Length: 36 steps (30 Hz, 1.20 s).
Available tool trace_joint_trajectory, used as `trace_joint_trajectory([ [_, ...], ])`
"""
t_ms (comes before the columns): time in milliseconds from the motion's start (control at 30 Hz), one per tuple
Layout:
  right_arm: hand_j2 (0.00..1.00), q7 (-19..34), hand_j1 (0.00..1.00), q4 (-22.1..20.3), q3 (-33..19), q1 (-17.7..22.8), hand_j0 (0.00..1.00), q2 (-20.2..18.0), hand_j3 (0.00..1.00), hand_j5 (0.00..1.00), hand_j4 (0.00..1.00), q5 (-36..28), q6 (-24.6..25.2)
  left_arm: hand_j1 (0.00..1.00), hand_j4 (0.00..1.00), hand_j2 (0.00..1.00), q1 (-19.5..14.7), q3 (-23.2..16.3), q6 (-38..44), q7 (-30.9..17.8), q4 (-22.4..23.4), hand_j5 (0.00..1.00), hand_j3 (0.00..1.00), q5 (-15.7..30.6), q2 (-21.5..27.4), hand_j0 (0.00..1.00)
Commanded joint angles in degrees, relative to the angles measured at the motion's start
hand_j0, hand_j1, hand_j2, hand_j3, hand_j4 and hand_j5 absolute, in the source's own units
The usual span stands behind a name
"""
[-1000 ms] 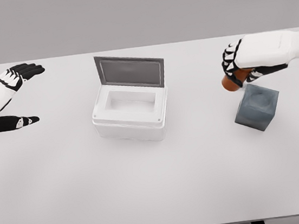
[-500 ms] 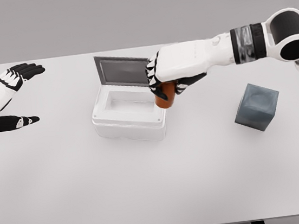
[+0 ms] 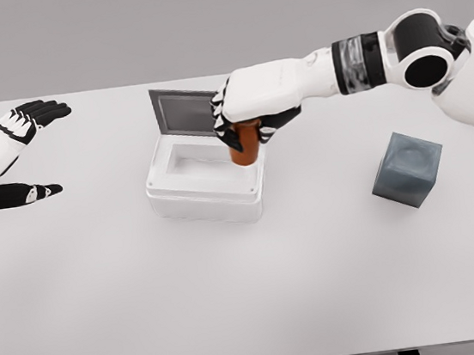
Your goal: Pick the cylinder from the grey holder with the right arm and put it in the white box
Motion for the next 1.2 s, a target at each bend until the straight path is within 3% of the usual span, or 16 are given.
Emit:
trace_joint_trajectory([
  [0,0.26,-0.1,0.26,1.0,0.0,0.0,0.26,0.8,0.26,0.26,0.26,0.1,0.2,1.0,1.0,1.0,0.0,0.0,0.0,0.0,0.0,1.0,1.0,0.4,0.1,1.0],
  [267,0.26,-0.1,0.26,2.3,0.0,-0.4,0.26,2.5,0.26,0.26,0.26,1.3,0.6,1.0,1.0,1.0,0.0,0.0,0.0,0.0,0.0,1.0,1.0,0.4,0.1,1.0],
  [1167,0.26,-0.1,0.26,2.5,0.0,-1.1,0.26,2.7,0.26,0.26,0.26,3.3,1.1,1.0,1.0,1.0,0.0,0.0,0.0,0.0,0.0,1.0,1.0,0.5,0.1,1.0],
])
